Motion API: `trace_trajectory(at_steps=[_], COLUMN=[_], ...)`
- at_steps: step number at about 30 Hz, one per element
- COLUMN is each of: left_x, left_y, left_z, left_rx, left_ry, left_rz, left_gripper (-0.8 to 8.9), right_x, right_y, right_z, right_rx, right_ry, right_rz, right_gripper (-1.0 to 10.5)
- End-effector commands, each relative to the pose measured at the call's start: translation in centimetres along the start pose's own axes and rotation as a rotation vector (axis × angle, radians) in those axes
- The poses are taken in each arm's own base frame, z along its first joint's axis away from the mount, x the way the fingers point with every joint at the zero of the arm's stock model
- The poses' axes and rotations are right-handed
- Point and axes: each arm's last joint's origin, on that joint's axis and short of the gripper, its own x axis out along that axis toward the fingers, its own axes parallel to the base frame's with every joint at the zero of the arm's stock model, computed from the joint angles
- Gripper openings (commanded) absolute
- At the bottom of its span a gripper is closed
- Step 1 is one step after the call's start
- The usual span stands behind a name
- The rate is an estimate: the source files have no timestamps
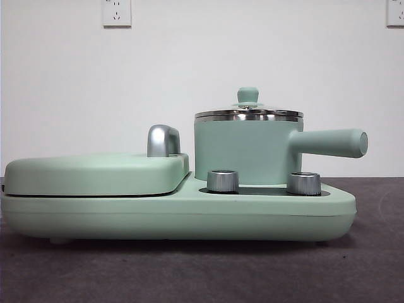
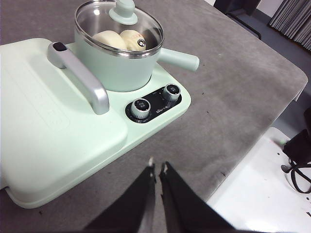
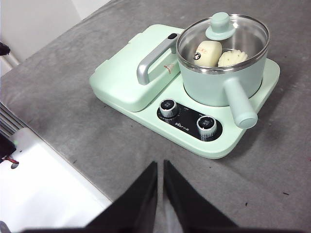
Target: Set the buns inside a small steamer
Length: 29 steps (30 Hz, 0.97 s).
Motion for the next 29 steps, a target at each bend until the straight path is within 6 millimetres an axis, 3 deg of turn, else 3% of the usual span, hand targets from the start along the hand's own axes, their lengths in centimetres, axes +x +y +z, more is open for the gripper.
trace_trajectory(at_steps=[1,8,12,18,24,29], left_x=[-0.1,-0.6,-0.4,1.9,4.6,5.3], left_y=[-0.1,0.2,1.4,4.7,8.6,10.2], left_z=[0.3,0.0,-1.1,-5.5,-10.6,-12.7], left_rx=[0.005,-0.009,-0.030,0.121,0.035,-0.028], left_ry=[-0.018,-0.054,-0.196,-0.406,-0.422,-0.399], left_rz=[-0.007,0.023,0.102,0.353,0.569,0.725], left_gripper=[0.24,0.24,0.24,0.24,0.24,0.24], right_x=[-0.2,-0.2,-0.2,-0.2,-0.2,-0.2], right_y=[0.1,0.1,0.1,0.1,0.1,0.1], right_z=[0.3,0.3,0.3,0.3,0.3,0.3], right_rx=[-0.017,-0.017,-0.017,-0.017,-0.018,-0.018], right_ry=[-0.019,-0.019,-0.020,-0.019,-0.020,-0.020], right_rz=[0.009,0.009,0.009,0.010,0.010,0.010], right_gripper=[0.2,0.2,0.2,0.2,0.2,0.2])
